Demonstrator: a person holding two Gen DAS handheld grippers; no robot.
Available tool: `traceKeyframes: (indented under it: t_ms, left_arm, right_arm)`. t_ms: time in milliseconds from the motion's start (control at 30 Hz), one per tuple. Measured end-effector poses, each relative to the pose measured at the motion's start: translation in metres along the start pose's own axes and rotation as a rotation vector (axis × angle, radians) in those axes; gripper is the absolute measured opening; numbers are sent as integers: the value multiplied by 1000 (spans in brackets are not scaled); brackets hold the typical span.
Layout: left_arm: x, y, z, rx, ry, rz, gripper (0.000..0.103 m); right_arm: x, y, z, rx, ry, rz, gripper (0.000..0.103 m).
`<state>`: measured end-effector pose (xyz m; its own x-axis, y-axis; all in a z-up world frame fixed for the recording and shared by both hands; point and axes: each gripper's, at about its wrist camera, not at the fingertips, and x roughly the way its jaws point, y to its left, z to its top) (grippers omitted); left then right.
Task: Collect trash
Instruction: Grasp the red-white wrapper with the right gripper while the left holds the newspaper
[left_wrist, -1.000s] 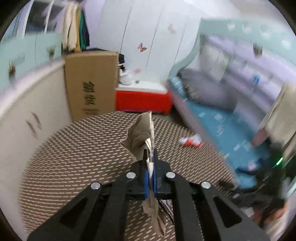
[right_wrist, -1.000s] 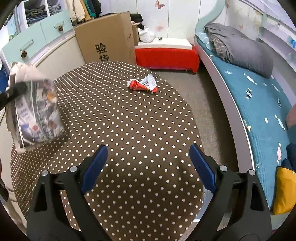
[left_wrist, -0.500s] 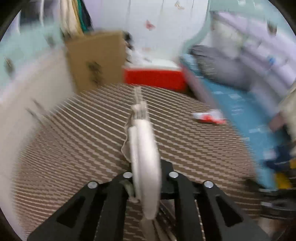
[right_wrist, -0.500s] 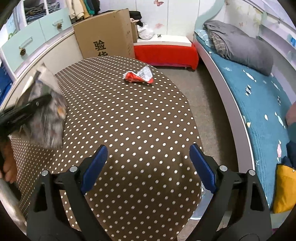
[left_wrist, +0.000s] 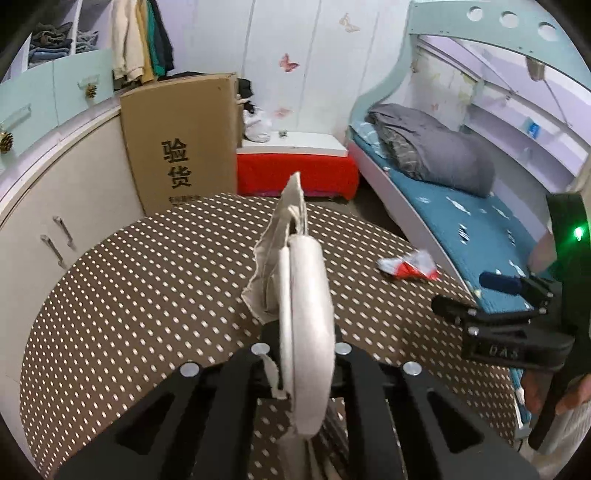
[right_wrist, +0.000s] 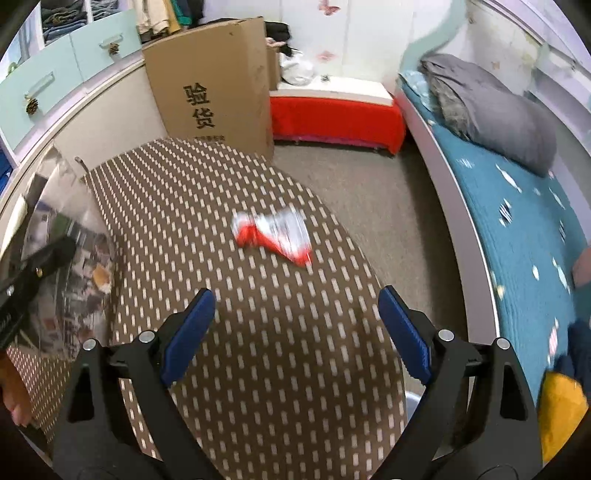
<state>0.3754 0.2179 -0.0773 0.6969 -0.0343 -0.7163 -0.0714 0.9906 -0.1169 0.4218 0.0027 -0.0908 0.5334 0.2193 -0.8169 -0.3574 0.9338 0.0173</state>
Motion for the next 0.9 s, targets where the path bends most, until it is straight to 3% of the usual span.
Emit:
traceKeyframes:
  t_ms: [233,267,300,333,367,500,900]
  left_arm:
    - [18,16,17,-36,4,16,4]
    - [20,17,18,-40,6,13,4]
    - [21,18,20,-46,8,8,4]
    - [21,18,20,-46,7,7,4]
    - [20,17,20,-42,5,9,5]
    - [19,12,21,-29,0,26,5]
    - [-9,-39,0,11,3,-8,5]
  right_arm:
    - [52,3,38,-19,44,58,85]
    - [57,2,40,-13,51,61,76]
    - [63,2,41,-13,59,62,61]
    - [61,4,42,-29,35,48,33]
    - [60,3,43,-31,27,40,25]
    - [54,-6,38,6,67,116,18]
    - [3,-34,-7,86,57,159,12]
